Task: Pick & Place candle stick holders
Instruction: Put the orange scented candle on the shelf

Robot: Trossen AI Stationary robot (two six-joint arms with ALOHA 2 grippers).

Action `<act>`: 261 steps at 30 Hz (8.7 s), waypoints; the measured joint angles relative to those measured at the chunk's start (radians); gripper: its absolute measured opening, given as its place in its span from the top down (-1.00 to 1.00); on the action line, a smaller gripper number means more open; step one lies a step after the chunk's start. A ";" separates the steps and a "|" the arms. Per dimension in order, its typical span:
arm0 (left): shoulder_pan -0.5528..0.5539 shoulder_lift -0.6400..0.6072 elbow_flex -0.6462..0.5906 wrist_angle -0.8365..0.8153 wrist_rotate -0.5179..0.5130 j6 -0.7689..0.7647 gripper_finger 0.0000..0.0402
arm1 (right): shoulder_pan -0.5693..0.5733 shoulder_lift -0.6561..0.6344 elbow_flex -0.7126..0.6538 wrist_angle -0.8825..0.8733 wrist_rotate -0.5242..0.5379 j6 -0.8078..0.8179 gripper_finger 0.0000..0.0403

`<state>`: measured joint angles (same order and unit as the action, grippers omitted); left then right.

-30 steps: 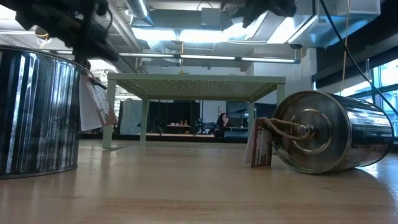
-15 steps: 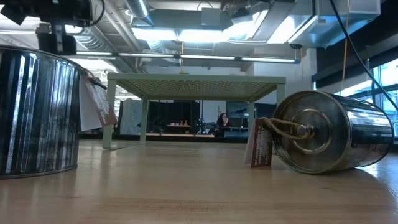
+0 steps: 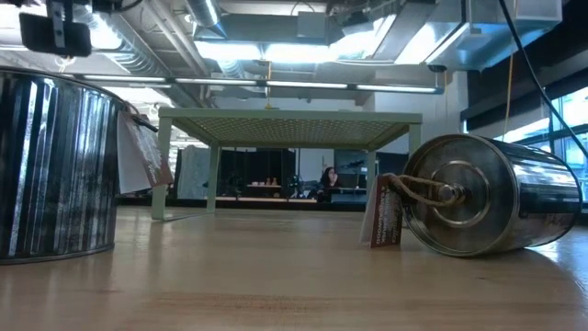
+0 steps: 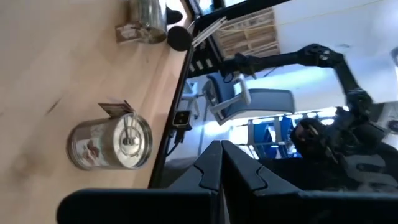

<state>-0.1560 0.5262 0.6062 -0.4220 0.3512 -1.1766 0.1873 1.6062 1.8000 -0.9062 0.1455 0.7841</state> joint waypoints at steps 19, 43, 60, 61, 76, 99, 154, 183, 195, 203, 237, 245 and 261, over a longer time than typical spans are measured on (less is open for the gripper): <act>-0.459 0.632 0.497 -0.459 -0.332 -0.029 0.99 | 0.155 0.000 0.000 -0.031 0.110 -0.071 0.98; -0.932 1.056 0.824 -1.149 -0.404 -0.471 0.99 | 0.188 0.001 0.000 -0.101 0.173 -0.071 0.98; -1.043 1.314 0.841 -1.149 -0.365 -0.341 0.99 | 0.187 0.001 0.000 -0.100 0.229 -0.058 0.98; -1.047 1.338 0.841 -1.149 -0.389 -0.315 0.99 | 0.187 0.001 0.000 -0.100 0.238 -0.055 0.98; -1.162 1.487 0.836 -1.148 -0.598 -0.155 0.99 | 0.216 0.001 -0.001 -0.108 0.426 -0.005 0.98; -1.105 1.457 0.694 -1.149 -0.496 0.171 0.98 | 0.410 0.019 -0.226 -0.467 0.865 0.533 0.98; -1.081 1.378 0.469 -1.156 -0.637 0.009 0.99 | 0.432 0.017 -0.405 -0.491 0.908 0.779 0.98; -0.866 1.015 0.632 -1.149 -0.876 -0.291 0.99 | 0.462 -0.010 -0.405 -0.553 0.805 0.866 0.98; -0.743 0.736 0.719 -1.149 -0.714 -0.712 0.99 | 0.469 -0.010 -0.405 -0.452 0.546 0.924 0.98; -0.709 0.765 0.719 -1.148 -0.527 -0.769 0.99 | 0.482 -0.017 -0.356 -0.279 0.458 0.742 0.98; -1.066 1.520 0.955 -1.143 -0.515 -0.331 0.99 | 0.474 -0.016 -0.315 -0.028 0.592 0.614 0.98; -1.089 1.697 0.957 -1.157 -0.522 -0.369 0.99 | 0.475 -0.015 -0.315 -0.064 0.644 0.604 0.98; -1.056 1.744 0.953 -1.146 -0.562 -0.237 0.99 | 0.466 -0.015 -0.316 -0.130 0.666 0.604 0.98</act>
<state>-1.2121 2.2705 1.5588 -1.5678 -0.2112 -1.4134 0.6533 1.5909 1.4837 -1.0365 0.8116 1.3882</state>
